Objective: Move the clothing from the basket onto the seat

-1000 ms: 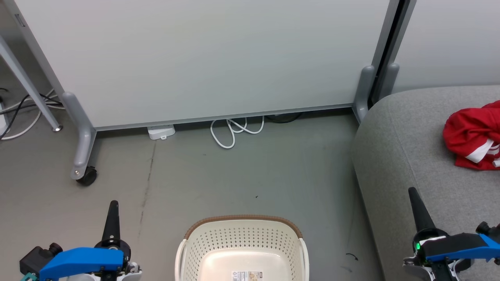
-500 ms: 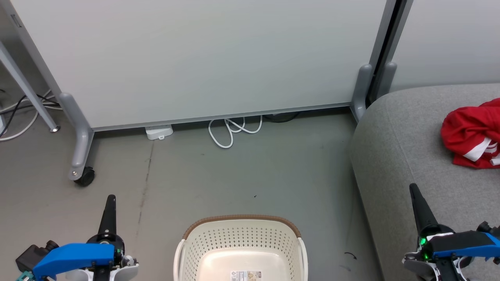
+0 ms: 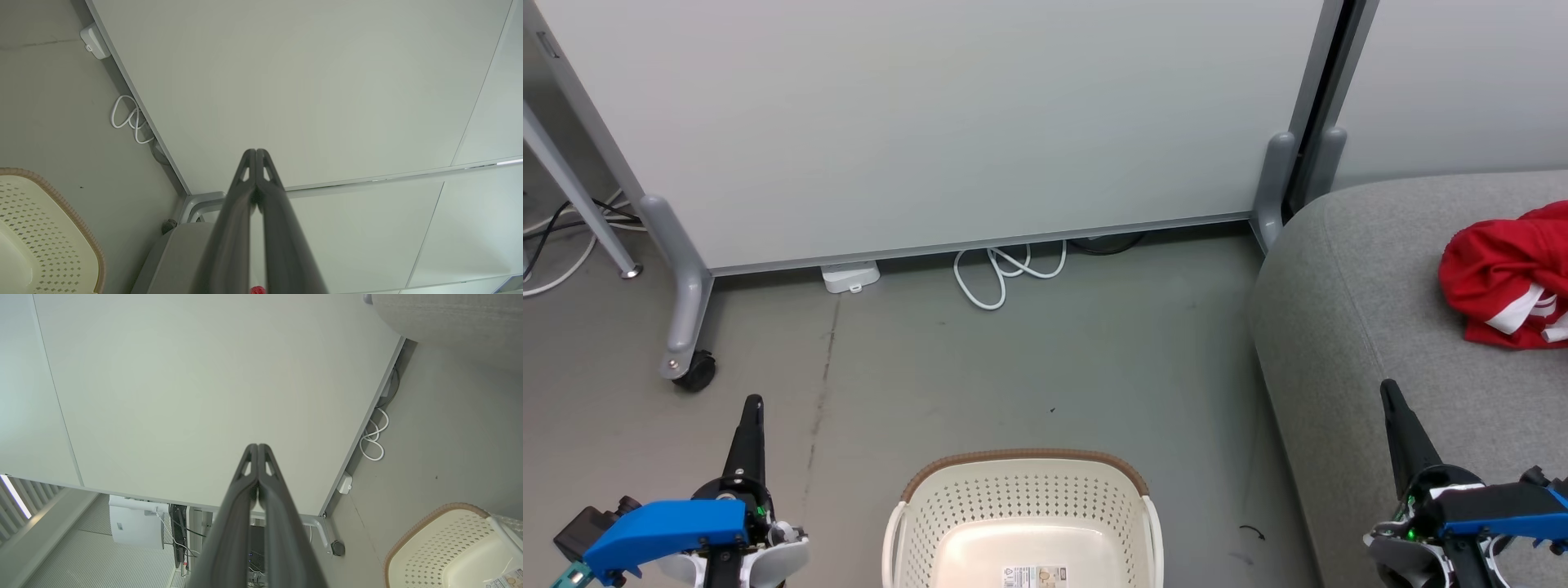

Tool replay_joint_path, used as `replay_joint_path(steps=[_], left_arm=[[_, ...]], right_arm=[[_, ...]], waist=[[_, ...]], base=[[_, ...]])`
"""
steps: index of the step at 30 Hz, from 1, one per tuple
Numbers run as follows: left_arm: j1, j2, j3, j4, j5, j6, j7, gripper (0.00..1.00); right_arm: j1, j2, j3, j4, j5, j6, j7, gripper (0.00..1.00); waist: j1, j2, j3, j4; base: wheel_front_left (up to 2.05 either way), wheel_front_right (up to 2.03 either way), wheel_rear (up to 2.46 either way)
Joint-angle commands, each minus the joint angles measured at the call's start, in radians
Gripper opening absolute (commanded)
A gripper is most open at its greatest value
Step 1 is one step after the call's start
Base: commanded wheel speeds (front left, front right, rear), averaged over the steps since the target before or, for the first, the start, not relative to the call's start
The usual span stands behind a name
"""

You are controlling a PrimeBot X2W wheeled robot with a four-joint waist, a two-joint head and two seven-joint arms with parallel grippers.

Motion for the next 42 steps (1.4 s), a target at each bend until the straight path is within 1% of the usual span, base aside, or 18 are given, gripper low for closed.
replay_joint_path(steps=[1, 23, 42], left_arm=[[-0.018, 0.0, 0.008, -0.007, -0.023, -0.003, 0.009, 0.0], [-0.035, -0.004, 0.024, -0.015, -0.157, -0.003, 0.046, 0.0], [-0.033, -0.004, 0.025, -0.015, -0.156, -0.003, 0.048, 0.0]], right_arm=[[-0.018, -0.007, -0.003, -0.007, 0.029, 0.001, 0.008, 0.0], [-0.022, -0.008, -0.007, -0.009, 0.185, 0.001, 0.037, 0.0], [-0.022, -0.008, -0.006, -0.008, 0.184, 0.001, 0.037, 0.0]], waist=[[0.0, -0.0001, 0.0, -0.001], [0.0, -0.0001, 0.003, -0.012], [0.0, -0.0001, 0.003, -0.012]], base=[[0.0, 0.0, 0.0], [0.0, 0.0, 0.0], [0.0, 0.0, 0.0]])
